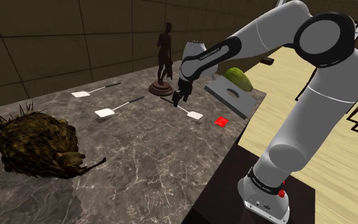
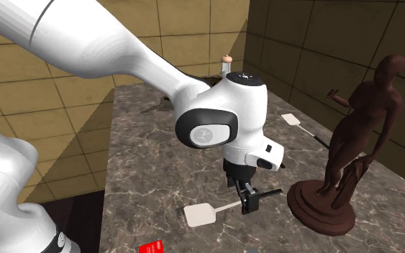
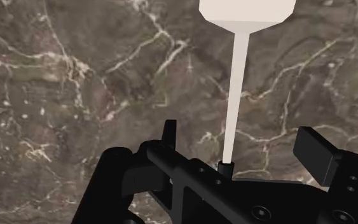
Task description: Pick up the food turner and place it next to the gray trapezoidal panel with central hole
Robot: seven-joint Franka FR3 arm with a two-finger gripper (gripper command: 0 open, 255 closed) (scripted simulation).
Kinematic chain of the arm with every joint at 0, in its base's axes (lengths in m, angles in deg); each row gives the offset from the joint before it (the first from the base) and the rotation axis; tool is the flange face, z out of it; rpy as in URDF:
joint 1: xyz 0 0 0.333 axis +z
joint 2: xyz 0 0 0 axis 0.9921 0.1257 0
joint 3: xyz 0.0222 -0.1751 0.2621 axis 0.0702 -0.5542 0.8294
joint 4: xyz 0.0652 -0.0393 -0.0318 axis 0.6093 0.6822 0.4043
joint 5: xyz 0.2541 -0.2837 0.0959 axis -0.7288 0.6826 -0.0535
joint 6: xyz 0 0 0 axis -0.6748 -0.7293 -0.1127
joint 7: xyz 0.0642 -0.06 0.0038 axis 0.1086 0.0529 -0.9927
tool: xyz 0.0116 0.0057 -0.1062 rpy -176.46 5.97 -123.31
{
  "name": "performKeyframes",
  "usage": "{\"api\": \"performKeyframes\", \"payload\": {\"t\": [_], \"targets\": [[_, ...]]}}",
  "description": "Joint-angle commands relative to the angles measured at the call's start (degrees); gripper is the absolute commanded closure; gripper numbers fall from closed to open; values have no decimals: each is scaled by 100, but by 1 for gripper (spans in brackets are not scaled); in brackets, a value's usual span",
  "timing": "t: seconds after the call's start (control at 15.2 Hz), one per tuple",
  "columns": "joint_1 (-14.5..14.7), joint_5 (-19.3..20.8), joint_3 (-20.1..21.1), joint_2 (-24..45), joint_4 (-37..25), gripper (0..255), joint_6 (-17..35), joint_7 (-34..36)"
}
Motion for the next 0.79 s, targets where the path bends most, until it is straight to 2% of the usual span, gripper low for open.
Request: {"api": "performKeyframes", "payload": {"t": [0.0, 0.26, 0.73], "targets": [[0, 0, 0, 0, 0, 0, 0, 0], [-3, 38, -2, -451, -262, 0, -713, 26], [-3, 38, -2, -451, -262, 0, -713, 26]]}}
